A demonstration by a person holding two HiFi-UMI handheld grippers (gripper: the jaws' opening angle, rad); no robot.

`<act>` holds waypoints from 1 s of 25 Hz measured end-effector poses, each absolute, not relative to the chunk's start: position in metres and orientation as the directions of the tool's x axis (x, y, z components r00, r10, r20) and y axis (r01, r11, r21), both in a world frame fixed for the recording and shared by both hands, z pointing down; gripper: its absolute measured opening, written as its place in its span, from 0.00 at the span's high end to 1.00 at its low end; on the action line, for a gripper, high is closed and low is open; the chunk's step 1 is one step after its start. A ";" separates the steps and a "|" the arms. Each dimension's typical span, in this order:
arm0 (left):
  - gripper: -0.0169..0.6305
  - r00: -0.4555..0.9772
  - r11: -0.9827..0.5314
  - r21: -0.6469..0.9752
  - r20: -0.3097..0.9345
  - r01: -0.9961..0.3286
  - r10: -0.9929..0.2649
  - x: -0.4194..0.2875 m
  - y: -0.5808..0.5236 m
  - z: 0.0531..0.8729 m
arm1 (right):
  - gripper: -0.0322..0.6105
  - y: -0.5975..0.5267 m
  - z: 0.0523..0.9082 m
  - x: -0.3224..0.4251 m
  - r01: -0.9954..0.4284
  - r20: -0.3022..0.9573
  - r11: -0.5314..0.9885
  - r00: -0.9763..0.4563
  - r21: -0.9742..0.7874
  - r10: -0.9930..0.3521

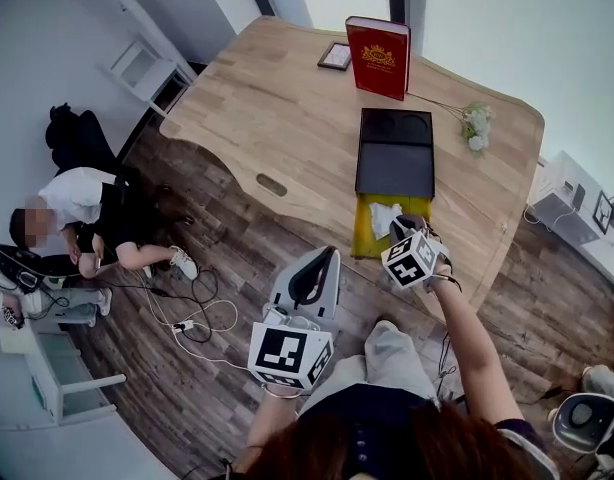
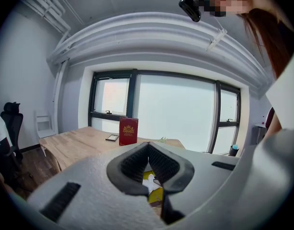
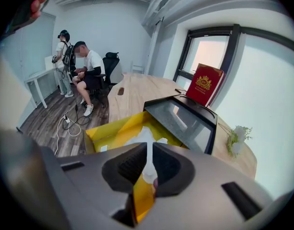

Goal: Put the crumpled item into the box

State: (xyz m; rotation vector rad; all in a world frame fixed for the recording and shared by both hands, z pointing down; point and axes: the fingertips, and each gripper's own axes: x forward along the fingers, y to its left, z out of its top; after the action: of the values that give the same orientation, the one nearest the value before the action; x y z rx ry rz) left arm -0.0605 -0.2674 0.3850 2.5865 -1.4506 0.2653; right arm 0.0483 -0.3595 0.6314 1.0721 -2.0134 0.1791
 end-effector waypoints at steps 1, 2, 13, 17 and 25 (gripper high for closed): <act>0.93 0.513 -0.515 0.055 0.230 -0.855 -0.827 -0.061 -0.266 0.384 | 0.88 -0.358 0.628 0.049 -0.748 0.718 0.618 -0.291 0.241 -0.632; 0.93 0.512 -0.514 0.054 0.227 -0.856 -0.829 -0.063 -0.264 0.383 | 0.88 -0.357 0.624 0.049 -0.755 0.713 0.610 -0.289 0.240 -0.639; 0.93 0.529 -0.529 0.050 0.177 -0.847 -0.830 -0.075 -0.243 0.370 | 0.91 -0.336 0.585 0.049 -0.788 0.666 0.548 -0.251 0.282 -0.702; 0.93 0.537 -0.537 0.048 0.161 -0.842 -0.828 -0.079 -0.233 0.365 | 0.91 -0.326 0.574 0.049 -0.799 0.654 0.523 -0.231 0.295 -0.721; 0.93 0.550 -0.549 0.047 0.125 -0.835 -0.826 -0.090 -0.212 0.355 | 0.91 -0.302 0.549 0.050 -0.849 0.614 0.462 -0.225 0.257 -0.756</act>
State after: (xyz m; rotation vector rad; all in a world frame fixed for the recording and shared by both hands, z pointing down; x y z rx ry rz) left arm -0.0898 -0.2120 0.3546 2.6762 -1.4377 0.1349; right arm 0.0496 -0.3021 0.5495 1.3324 -2.0199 0.1710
